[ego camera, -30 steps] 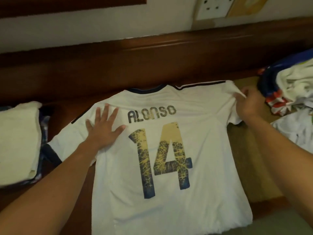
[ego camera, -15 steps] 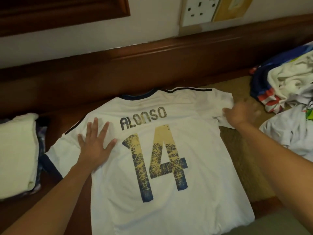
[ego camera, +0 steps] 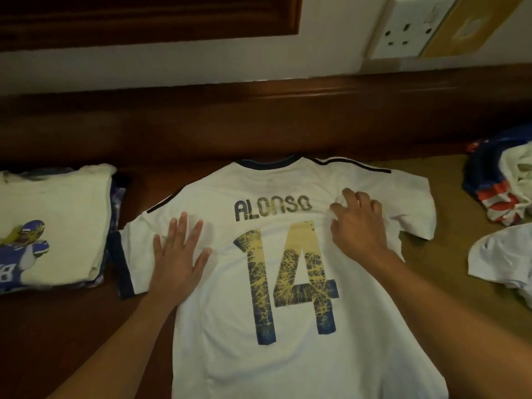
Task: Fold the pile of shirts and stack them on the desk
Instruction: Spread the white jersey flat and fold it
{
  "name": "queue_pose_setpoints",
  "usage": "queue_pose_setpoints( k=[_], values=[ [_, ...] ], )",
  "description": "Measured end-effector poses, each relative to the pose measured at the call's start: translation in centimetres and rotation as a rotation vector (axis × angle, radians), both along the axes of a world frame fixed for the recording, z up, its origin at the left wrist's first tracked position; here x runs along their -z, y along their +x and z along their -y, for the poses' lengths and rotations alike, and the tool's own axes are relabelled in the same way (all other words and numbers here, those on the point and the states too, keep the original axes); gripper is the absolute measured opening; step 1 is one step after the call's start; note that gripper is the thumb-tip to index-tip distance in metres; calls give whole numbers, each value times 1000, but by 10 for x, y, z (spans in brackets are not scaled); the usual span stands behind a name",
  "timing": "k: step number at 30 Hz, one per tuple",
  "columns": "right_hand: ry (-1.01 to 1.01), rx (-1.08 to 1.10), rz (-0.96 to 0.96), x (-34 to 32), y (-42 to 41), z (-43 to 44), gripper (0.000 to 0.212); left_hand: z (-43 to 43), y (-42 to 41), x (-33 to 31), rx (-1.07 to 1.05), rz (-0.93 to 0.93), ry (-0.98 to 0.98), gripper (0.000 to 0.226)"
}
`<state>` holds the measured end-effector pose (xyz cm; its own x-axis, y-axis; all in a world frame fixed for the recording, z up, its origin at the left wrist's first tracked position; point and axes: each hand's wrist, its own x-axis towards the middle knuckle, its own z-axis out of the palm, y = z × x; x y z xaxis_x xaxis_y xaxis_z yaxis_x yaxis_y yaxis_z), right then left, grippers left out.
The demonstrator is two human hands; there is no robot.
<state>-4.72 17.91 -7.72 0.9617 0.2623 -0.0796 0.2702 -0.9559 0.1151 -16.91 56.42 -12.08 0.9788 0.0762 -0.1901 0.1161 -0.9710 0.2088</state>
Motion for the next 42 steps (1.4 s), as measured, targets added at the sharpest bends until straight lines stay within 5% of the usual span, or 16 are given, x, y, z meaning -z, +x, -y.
queue_pose_setpoints(
  k=[5, 10, 18, 23, 27, 38, 42],
  values=[
    [84, -167, -135, 2, 7, -42, 51, -11, -43, -10, -74, 29, -19, 66],
    [-17, -130, -133, -2, 14, -93, 36, -10, -101, -16, -221, 65, -108, 60],
    [191, -430, -326, -24, -10, -222, 40, 0, -183, -24, -639, -31, -319, 39],
    [283, -517, -477, -31, -44, -302, 45, 1, -212, -28, -608, -104, -360, 31],
    [163, -610, -482, -24, -69, -342, 46, 2, -222, -32, -559, -154, -355, 40],
    [290, -290, -439, -2, -110, -416, 58, 18, -267, -31, -431, -157, -225, 39],
    [301, -263, -426, 1, -115, -416, 34, 19, -274, -32, -481, -122, -247, 30]
  ],
)
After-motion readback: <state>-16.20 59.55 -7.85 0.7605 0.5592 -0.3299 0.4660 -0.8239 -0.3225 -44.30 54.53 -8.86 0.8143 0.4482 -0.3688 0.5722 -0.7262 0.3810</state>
